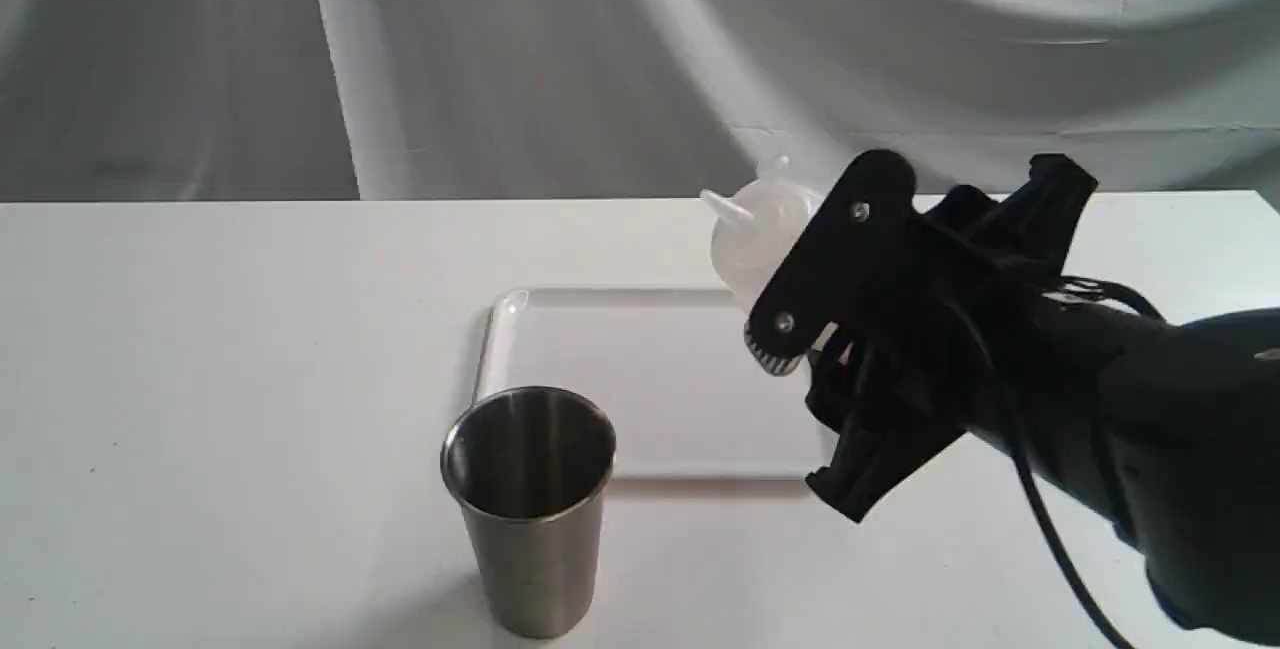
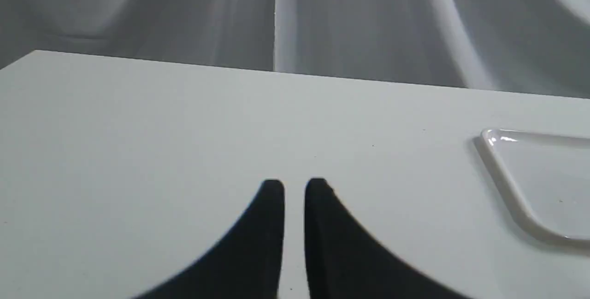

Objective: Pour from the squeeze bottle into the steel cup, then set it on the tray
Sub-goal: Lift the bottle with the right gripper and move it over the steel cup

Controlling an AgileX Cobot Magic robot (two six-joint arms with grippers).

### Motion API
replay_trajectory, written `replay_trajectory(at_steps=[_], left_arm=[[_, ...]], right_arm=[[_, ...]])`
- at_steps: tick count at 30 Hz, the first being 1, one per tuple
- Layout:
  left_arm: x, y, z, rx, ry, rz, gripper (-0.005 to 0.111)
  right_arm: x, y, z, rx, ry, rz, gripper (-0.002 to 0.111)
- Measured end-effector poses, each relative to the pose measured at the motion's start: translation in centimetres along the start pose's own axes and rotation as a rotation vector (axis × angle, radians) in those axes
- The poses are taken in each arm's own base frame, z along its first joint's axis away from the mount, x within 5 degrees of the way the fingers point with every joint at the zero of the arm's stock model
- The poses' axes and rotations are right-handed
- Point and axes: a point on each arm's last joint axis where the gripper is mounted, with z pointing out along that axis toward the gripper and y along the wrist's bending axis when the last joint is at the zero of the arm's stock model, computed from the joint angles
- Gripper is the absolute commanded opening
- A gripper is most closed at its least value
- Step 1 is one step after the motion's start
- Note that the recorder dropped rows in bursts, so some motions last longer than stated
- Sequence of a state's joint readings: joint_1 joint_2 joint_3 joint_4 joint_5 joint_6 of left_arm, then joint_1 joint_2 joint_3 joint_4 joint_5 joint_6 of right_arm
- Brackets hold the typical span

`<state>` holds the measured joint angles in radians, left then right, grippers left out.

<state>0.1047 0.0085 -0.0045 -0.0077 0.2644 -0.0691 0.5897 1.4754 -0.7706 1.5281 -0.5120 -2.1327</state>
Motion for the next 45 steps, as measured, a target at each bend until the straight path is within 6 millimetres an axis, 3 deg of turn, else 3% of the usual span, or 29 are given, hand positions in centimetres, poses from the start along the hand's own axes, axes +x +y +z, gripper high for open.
replay_trajectory(at_steps=[7,28,38,45], left_arm=[[0.0,0.0,0.0,0.0,0.0,0.0,0.008],[0.0,0.0,0.0,0.0,0.0,0.0,0.008],[0.0,0.0,0.0,0.0,0.0,0.0,0.008],[0.0,0.0,0.0,0.0,0.0,0.0,0.008]], right_arm=[[-0.7,2.8,0.9,0.0,0.006,-0.15,0.0],[-1.8,2.5,1.1,0.09,-0.098,-0.366,0.0],[-0.7,5.1,3.7,0.059,-0.049,-0.487,0.0],[-0.6,5.5,4.4,0.105,-0.047,-0.56,0.0]])
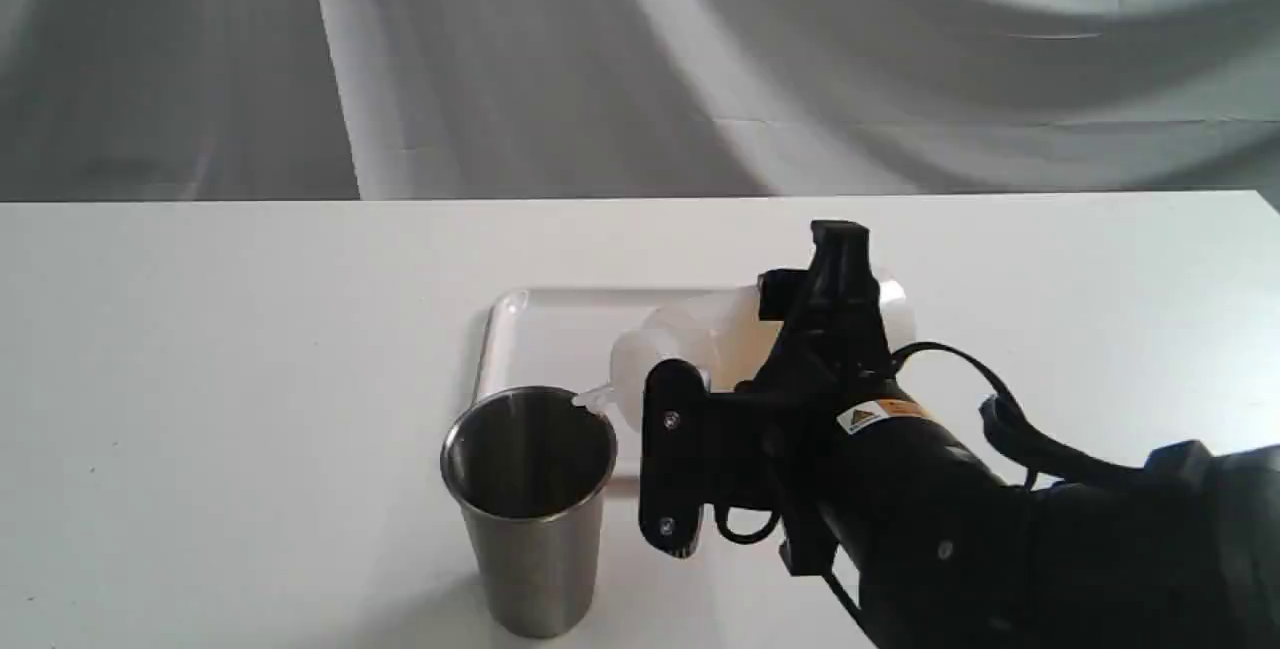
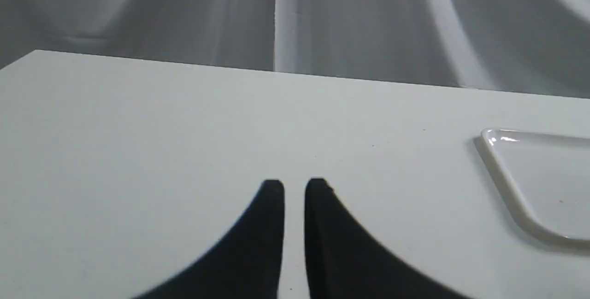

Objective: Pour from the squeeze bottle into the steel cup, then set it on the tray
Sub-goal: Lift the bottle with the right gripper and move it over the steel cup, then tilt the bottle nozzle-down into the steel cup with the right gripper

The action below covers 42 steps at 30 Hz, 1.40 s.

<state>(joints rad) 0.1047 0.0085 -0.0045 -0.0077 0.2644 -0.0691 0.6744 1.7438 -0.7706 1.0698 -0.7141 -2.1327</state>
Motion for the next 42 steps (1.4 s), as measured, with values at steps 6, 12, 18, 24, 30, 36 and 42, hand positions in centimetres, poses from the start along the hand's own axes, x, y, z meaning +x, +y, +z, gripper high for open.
replay_trajectory(at_steps=[6,12,18,24,30,36,42], left_arm=[[0.0,0.0,0.0,0.0,0.0,0.0,0.008],[0.0,0.0,0.0,0.0,0.0,0.0,0.008],[0.0,0.0,0.0,0.0,0.0,0.0,0.008],[0.0,0.0,0.0,0.0,0.0,0.0,0.008],[0.0,0.0,0.0,0.0,0.0,0.0,0.008],[0.0,0.0,0.0,0.0,0.0,0.0,0.008],[0.0,0.0,0.0,0.0,0.0,0.0,0.008]], right_arm=[[-0.2,-0.4,0.0,0.052,-0.015,-0.05,0.0],[-0.5,-0.9,0.0,0.103,-0.047,-0.104,0.0],[-0.8,-1.0,0.0,0.125,-0.077,-0.144,0.0],[-0.8,-1.2,0.1,0.14,-0.092,-0.171,0.0],[-0.2,-1.7,0.4,0.169,-0.075,-0.18,0.0],[-0.5,-1.5,0.6,0.191,-0.095,-0.223,0.0],[-0.7,-0.3,1.5,0.195,-0.092,-0.273,0.0]])
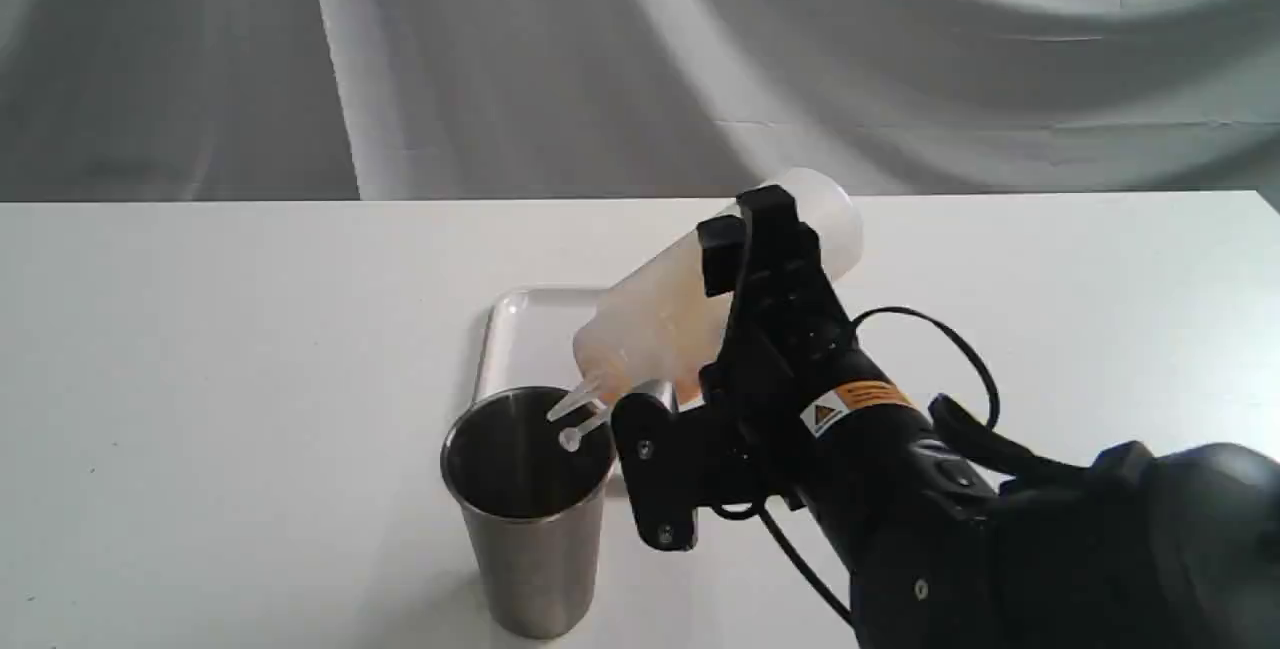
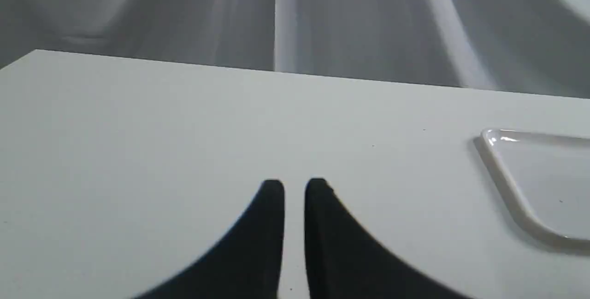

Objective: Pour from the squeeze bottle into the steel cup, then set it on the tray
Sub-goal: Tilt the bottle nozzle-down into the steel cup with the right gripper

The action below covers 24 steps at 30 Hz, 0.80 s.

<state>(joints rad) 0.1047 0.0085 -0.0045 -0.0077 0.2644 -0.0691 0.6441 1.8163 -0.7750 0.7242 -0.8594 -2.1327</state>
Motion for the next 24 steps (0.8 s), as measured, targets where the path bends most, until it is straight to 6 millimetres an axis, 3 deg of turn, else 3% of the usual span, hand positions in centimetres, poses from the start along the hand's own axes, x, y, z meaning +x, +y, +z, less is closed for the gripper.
replay_trajectory(at_steps=[9,24], left_arm=[[0.0,0.0,0.0,0.0,0.0,0.0,0.008],[0.0,0.0,0.0,0.0,0.0,0.0,0.008]], right_arm=[[-0.13,-0.54,0.15,0.107,0.004,-0.056,0.0],[0.19,-0.73,0.41,0.131,-0.013,-0.088,0.0]])
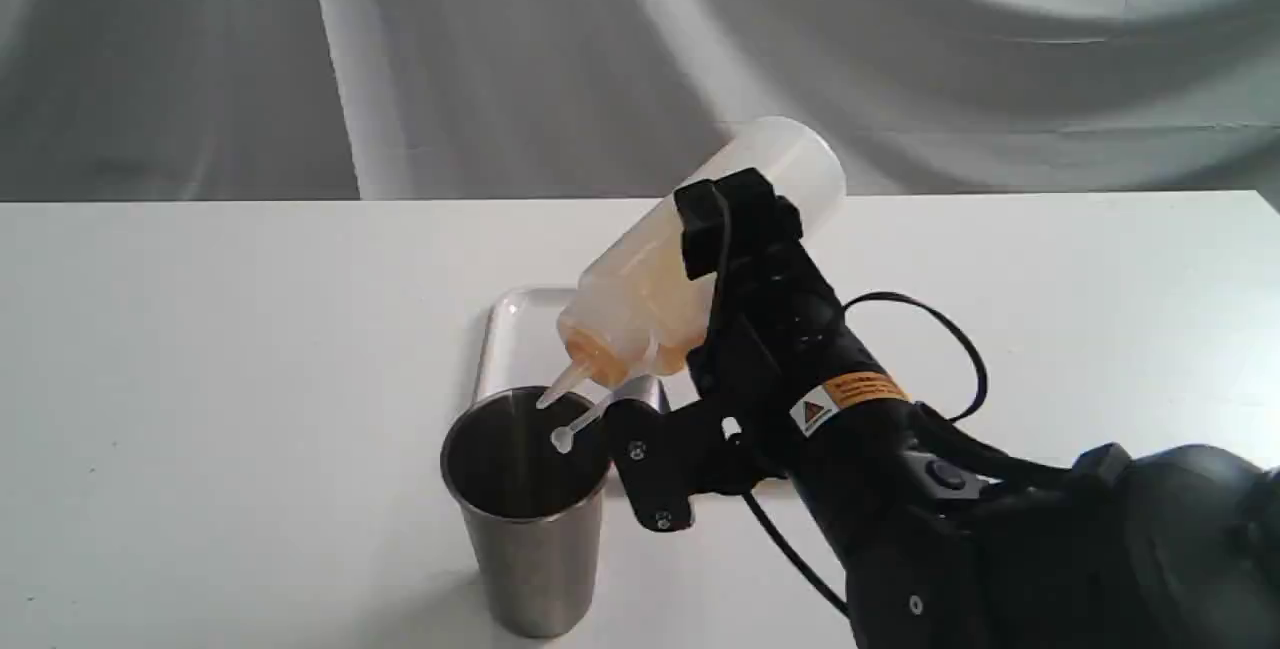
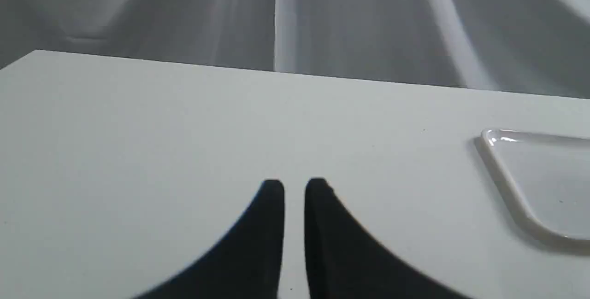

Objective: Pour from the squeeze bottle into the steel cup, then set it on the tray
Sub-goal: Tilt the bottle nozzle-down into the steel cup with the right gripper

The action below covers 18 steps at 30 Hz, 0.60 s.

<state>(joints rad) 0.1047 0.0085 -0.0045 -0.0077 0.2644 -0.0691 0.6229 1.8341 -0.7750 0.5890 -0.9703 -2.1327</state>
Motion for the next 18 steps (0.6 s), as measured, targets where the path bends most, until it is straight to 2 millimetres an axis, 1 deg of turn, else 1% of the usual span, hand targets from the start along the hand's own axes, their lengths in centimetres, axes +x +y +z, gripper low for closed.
replay_trajectory(at_steps=[6,18], left_arm=[[0.0,0.0,0.0,0.0,0.0,0.0,0.008],[0.0,0.0,0.0,0.0,0.0,0.0,0.008]], right_arm=[[1.2,0.0,0.6,0.022,0.014,-0.027,0.0],[0.4,-0.5,0.5,0.085,-0.074,-0.101,0.0]])
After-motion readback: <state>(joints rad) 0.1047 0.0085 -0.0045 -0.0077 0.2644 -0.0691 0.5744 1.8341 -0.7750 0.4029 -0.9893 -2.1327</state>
